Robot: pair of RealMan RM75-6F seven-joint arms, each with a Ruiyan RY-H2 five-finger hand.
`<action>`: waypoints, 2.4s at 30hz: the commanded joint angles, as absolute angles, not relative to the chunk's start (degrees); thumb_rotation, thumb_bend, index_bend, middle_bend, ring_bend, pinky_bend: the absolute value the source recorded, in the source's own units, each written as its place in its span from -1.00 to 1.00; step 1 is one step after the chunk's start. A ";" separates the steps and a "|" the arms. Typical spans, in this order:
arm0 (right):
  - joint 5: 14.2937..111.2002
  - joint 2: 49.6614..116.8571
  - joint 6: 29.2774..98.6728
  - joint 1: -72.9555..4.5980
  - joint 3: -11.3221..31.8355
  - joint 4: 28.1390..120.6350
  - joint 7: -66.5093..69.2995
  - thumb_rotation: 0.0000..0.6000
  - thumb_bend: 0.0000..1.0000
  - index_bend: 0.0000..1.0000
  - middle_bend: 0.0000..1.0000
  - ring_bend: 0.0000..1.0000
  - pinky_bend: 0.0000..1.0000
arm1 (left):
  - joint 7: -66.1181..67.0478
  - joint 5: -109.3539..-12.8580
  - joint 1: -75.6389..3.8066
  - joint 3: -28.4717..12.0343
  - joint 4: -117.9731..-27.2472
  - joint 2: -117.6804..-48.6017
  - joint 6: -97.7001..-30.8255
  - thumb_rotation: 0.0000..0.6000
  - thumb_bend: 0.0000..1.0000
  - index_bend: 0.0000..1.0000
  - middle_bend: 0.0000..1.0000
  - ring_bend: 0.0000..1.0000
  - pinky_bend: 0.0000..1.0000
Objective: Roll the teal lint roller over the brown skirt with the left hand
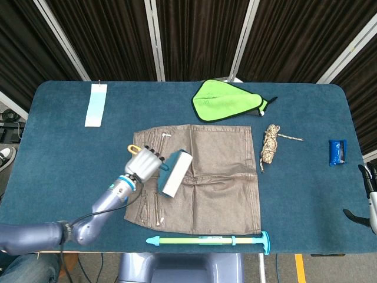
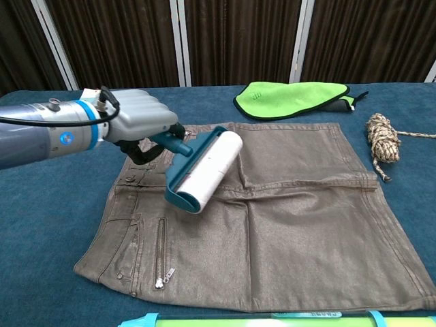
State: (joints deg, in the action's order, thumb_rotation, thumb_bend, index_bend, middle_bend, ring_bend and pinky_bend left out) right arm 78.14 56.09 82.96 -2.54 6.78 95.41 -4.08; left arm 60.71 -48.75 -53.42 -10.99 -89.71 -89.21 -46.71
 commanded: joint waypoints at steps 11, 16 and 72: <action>77.52 55.76 82.65 -2.64 6.96 94.89 -3.00 1.00 -1.00 -1.00 -1.00 -1.00 -1.00 | 66.40 -41.49 -59.64 -6.31 -85.24 -95.15 -48.72 1.00 1.00 0.39 0.13 -0.21 -0.15; 77.26 55.77 82.24 -2.78 6.92 94.71 -2.87 1.00 -1.00 -1.00 -1.00 -1.00 -1.00 | 66.43 -40.50 -59.97 -4.46 -84.51 -94.04 -49.58 1.00 1.00 0.39 0.14 -0.21 -0.15; 77.07 55.37 83.34 -2.32 6.67 95.24 -2.85 1.00 -1.00 -1.00 -1.00 -1.00 -1.00 | 72.26 -36.63 -67.77 -0.61 -84.96 -100.31 -53.16 1.00 1.00 0.42 0.15 -0.20 -0.14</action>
